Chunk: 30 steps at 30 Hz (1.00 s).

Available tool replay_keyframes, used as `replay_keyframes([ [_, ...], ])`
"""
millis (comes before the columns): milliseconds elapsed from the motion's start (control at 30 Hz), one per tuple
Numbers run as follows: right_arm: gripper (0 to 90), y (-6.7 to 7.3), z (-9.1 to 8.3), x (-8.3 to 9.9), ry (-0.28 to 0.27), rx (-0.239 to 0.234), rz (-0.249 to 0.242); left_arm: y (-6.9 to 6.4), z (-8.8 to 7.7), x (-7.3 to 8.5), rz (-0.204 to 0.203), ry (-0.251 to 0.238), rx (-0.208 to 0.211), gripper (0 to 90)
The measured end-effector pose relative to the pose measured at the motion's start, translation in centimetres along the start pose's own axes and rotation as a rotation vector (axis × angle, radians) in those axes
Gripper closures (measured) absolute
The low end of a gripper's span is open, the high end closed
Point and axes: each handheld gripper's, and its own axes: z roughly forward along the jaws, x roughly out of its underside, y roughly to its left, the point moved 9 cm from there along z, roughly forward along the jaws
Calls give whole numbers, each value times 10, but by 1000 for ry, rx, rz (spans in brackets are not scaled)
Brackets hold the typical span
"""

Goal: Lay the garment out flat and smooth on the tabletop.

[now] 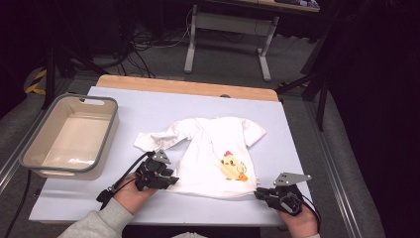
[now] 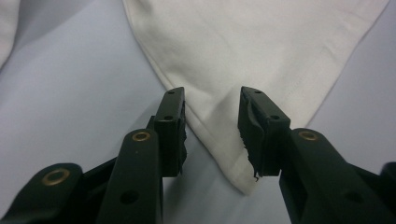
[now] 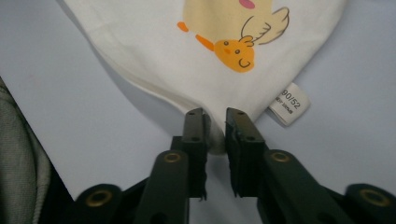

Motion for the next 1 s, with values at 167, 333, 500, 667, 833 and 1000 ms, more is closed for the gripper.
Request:
replay_keyframes([
  [167,535,-4,-6,-12,-72,-7,10,2,1,-1,-8,-2,3,670],
  [333,528,-13,0,-22,-88,12,6,1,2,-9,3,-21,-9,683],
  [500,545,-27,10,-30,-93,51,19,9,-1,-23,-5,-65,-40,642],
  [667,587,-42,21,-40,-91,86,28,22,8,-31,-27,-71,-75,655],
  [833,605,-56,38,-47,-66,110,39,26,19,-42,-7,-54,-103,695],
  [1000,656,-67,53,-54,-40,138,48,25,30,-46,-10,-30,-99,838],
])
